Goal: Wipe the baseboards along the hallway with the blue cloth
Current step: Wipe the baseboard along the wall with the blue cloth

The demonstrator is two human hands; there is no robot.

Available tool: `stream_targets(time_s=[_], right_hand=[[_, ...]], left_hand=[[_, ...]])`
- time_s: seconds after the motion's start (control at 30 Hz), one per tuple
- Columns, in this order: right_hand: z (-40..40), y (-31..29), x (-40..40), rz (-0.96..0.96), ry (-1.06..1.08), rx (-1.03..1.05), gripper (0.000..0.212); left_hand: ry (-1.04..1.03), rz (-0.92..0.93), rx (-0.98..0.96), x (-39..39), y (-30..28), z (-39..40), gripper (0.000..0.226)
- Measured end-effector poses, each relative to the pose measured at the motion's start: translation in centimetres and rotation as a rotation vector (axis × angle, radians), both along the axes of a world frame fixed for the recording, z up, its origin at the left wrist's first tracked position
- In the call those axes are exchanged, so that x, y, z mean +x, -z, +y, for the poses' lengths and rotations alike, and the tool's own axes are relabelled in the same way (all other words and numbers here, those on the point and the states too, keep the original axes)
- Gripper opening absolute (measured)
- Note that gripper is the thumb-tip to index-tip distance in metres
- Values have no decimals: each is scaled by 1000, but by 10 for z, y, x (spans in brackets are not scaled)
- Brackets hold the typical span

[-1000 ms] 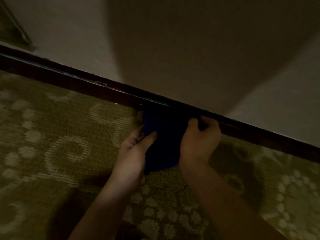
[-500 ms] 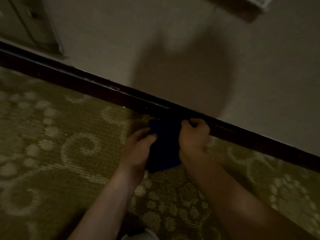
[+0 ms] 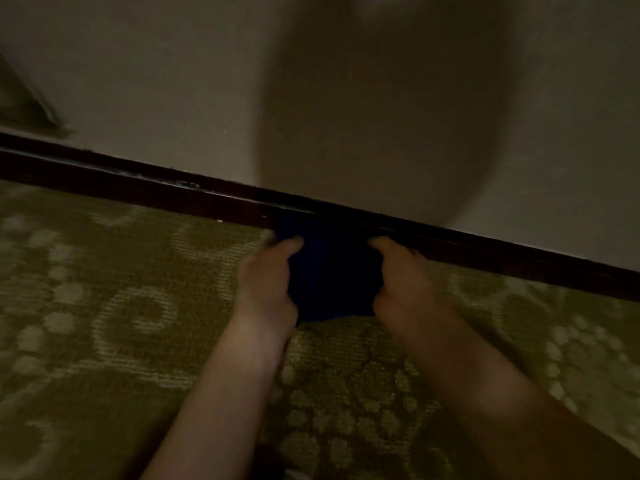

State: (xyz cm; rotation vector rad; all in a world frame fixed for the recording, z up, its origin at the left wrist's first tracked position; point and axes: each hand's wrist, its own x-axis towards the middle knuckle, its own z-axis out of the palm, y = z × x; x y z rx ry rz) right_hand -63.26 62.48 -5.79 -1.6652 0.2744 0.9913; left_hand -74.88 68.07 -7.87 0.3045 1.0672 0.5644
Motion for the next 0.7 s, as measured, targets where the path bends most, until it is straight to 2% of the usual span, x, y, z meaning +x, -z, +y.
stream_targets(time_s=[0.1,0.2,0.37,0.47,0.6,0.7], right_hand=[[17,-2,-25,2,-132,137,43],[25,-1,-36,-62,-241,152,35],[8,12,-21,28,-33,1,25],[17,9,-30,-28,-44,28,25],[44,-7,-54,11,-181,180,27],[50,0,-62,57,-219,176,31]], left_hand=[[-193,-26,110,-31,4,12,28],[-187,112,155,-42,12,27,23],[35,80,212,-46,5,15,22],[-86,77,219,-54,-2,22,21],[-389,298,458,-68,-9,39,19],[-307,446,650,-66,-8,45,20]])
